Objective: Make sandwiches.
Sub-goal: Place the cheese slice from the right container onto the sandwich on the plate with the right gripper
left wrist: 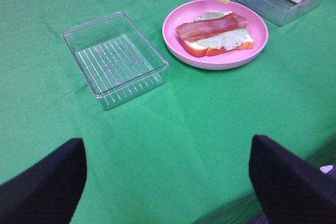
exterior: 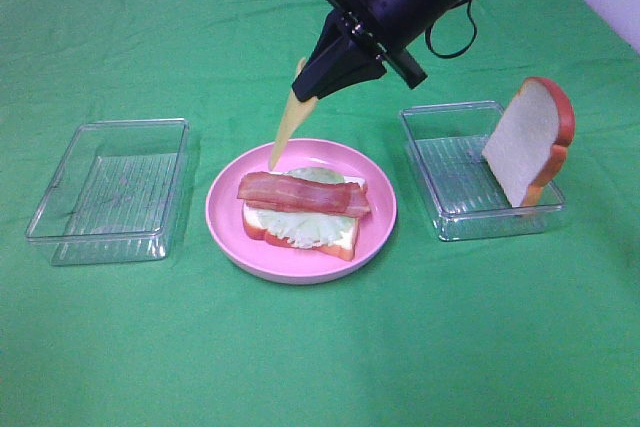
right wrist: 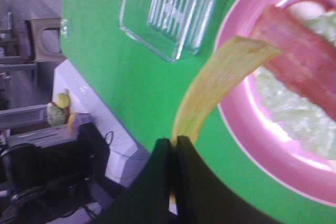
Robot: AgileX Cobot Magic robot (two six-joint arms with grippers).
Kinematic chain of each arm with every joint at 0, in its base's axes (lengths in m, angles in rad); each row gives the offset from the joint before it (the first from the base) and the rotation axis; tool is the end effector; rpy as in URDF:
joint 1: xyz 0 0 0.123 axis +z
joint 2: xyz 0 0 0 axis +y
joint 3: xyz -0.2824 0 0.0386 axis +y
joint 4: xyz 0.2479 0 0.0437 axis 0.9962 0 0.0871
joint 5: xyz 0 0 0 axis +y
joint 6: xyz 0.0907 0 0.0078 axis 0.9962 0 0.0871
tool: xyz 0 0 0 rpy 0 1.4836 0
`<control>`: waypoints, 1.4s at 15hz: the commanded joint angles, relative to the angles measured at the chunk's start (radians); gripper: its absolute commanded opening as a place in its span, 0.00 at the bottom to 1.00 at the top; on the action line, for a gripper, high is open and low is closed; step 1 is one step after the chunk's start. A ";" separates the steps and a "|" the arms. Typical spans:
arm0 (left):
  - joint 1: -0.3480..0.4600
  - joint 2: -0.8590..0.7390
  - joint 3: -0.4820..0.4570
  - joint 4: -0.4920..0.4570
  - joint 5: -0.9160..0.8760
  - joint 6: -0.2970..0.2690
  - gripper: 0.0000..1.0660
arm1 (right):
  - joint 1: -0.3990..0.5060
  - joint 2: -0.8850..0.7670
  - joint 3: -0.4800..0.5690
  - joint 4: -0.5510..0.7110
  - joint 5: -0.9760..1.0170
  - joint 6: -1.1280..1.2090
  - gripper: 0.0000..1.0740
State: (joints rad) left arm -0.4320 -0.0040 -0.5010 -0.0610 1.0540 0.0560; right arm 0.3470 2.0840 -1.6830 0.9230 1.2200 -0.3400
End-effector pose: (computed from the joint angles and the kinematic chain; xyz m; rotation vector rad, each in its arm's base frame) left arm -0.0069 -0.0021 0.2781 0.4967 1.9838 -0.3087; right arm 0.3824 0.2108 0.2348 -0.5126 2.7753 1.3100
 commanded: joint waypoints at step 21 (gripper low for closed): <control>-0.005 -0.023 0.002 0.002 -0.008 -0.008 0.76 | 0.064 0.070 0.174 -0.137 -0.366 0.031 0.00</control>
State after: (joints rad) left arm -0.4320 -0.0040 -0.5010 -0.0610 1.0540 0.0560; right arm 0.4090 2.1660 -1.5110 0.8060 0.8610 -0.3200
